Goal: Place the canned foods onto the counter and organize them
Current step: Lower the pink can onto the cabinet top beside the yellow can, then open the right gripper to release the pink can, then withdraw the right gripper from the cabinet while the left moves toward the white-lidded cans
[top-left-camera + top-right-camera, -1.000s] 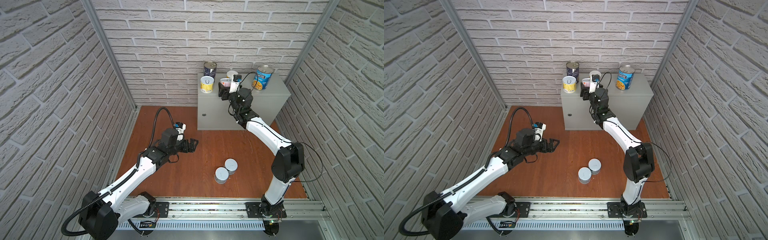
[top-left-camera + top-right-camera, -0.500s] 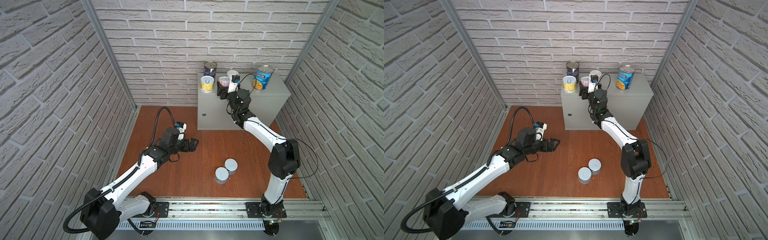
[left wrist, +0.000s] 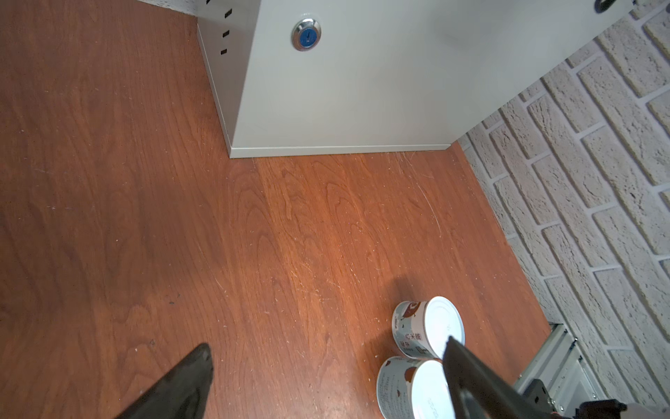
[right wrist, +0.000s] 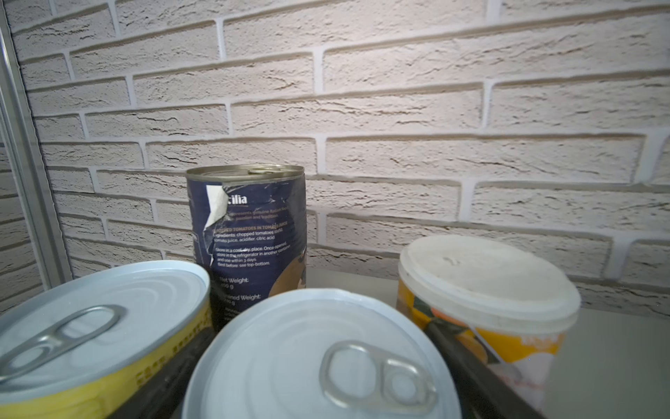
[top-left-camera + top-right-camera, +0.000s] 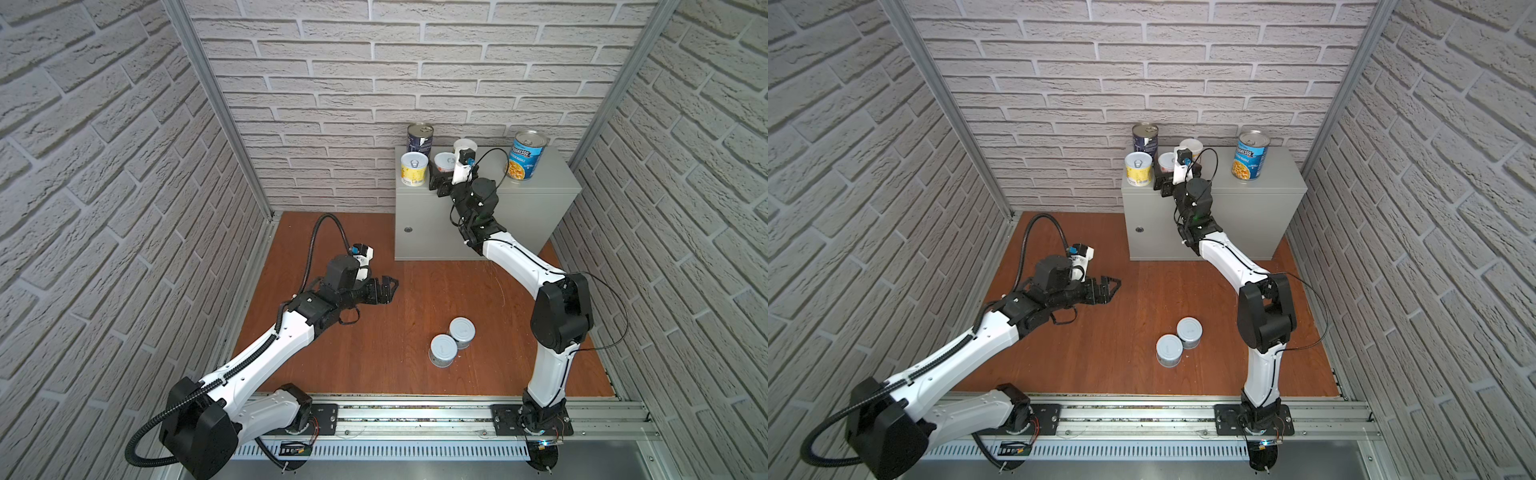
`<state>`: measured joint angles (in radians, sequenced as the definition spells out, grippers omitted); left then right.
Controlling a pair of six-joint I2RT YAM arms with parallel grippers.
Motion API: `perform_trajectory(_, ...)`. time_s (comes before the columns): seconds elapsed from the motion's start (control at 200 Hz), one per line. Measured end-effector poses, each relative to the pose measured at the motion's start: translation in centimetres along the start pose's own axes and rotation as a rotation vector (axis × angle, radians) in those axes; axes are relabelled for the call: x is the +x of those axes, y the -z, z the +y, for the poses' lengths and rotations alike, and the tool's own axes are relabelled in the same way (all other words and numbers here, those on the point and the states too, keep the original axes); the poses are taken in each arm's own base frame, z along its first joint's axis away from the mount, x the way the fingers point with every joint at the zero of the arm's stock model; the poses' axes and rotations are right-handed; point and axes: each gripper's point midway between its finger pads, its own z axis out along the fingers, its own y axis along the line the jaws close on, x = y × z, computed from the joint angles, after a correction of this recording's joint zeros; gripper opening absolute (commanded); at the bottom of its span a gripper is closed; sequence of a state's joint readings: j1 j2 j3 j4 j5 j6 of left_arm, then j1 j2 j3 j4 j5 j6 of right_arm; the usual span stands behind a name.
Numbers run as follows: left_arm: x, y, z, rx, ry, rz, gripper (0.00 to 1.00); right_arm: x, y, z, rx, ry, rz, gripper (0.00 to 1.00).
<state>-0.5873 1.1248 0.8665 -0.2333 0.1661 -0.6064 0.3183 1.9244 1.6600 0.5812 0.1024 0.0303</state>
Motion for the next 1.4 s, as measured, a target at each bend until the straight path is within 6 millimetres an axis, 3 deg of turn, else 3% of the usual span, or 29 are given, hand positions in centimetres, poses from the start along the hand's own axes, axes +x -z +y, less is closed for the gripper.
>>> perform_trajectory(0.29,0.3,-0.1,-0.6,0.018,-0.009,0.009,0.98,-0.1,0.7,0.3,-0.026,0.0,-0.009,0.98)
perform_trajectory(0.73,0.7,-0.1,-1.3,0.034,-0.02,0.018,0.98,0.7,3.6,0.1,-0.031,0.024,0.034,0.98)
perform_trajectory(1.12,0.7,-0.1,-1.7,0.044,-0.034,0.015,0.98,1.9,6.6,-0.7,-0.005,0.029,0.095,0.97)
perform_trajectory(1.4,0.5,0.1,-1.6,0.035,-0.044,0.003,0.98,1.1,9.9,-1.9,0.046,0.035,0.135,0.97)
